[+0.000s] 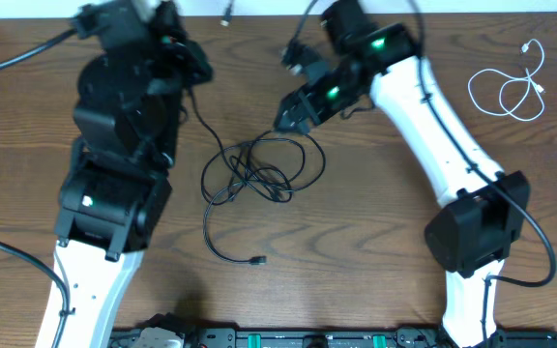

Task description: Untangle cables

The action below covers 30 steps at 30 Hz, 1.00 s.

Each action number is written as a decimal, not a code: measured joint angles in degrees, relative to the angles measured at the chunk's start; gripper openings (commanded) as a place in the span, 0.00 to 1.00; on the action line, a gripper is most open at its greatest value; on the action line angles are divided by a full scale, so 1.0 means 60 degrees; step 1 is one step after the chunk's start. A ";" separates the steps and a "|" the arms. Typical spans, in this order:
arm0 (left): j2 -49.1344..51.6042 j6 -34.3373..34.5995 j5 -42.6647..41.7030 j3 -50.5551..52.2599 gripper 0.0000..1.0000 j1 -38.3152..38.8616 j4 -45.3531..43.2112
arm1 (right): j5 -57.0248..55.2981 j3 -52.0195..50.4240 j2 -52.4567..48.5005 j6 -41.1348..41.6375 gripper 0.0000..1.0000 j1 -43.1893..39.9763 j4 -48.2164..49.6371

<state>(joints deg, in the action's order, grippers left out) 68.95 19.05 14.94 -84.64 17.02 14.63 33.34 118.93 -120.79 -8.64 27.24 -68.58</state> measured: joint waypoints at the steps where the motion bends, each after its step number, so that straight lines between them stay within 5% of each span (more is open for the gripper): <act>1: 0.0069 0.0149 0.0076 0.0000 0.07 -0.0284 0.0007 | -0.0007 -0.0175 0.0000 -0.0058 0.84 0.0178 0.0142; 17: 0.0867 0.0616 -0.0259 0.0000 0.07 -0.1515 0.0823 | 0.0393 -0.1679 -0.0004 -0.1242 0.83 0.1789 0.1785; 30: 0.0867 0.0616 -0.0259 0.0000 0.07 -0.1526 0.1020 | 0.0084 -0.4280 -0.0011 0.0484 0.75 0.3056 0.5410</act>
<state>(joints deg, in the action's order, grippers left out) 74.15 22.74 13.39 -84.64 7.86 20.75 33.85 93.25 -120.86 -5.74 45.58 -36.12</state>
